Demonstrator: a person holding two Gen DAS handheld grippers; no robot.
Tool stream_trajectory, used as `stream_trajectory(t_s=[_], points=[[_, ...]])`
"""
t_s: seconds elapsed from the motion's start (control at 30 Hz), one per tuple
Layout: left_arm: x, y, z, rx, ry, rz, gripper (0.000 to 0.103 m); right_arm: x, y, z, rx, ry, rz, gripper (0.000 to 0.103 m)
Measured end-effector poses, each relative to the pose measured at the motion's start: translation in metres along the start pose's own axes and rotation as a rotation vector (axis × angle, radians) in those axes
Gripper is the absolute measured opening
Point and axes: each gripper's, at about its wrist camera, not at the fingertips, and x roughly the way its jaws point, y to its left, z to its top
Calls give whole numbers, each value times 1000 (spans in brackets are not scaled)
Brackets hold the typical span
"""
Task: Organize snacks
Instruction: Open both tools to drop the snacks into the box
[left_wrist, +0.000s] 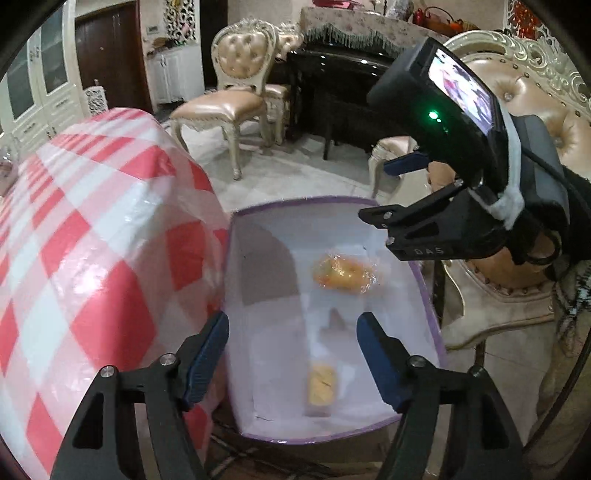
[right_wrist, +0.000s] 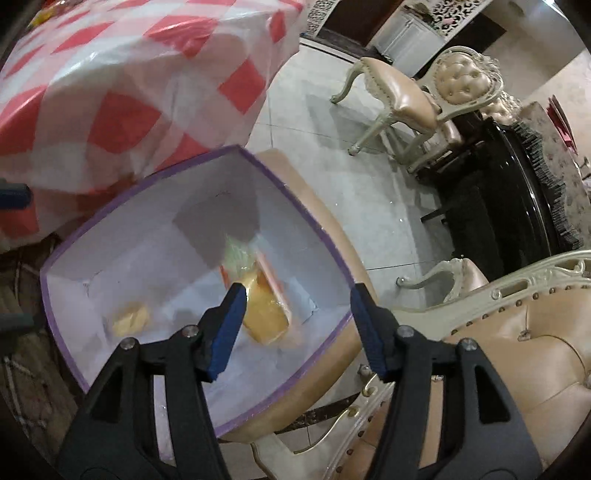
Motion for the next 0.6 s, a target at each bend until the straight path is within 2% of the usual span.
stream_trajectory(t_s=[0.17, 0.3, 0.43, 0.53, 0.6], points=[[-13, 14, -7, -32, -16, 32, 73, -11, 12, 8, -10, -57, 1, 63], [-28, 30, -14, -60, -47, 83, 71, -27, 24, 23, -5, -143, 16, 63], [-54, 53, -24, -145, -70, -49, 71, -56, 43, 43, 26, -284, 54, 63], [-85, 74, -29, -211, -133, -17, 72, -81, 69, 57, 11, -401, 167, 63], [-108, 98, -36, -267, -182, -30, 72, -93, 80, 64, 28, -467, 197, 63]])
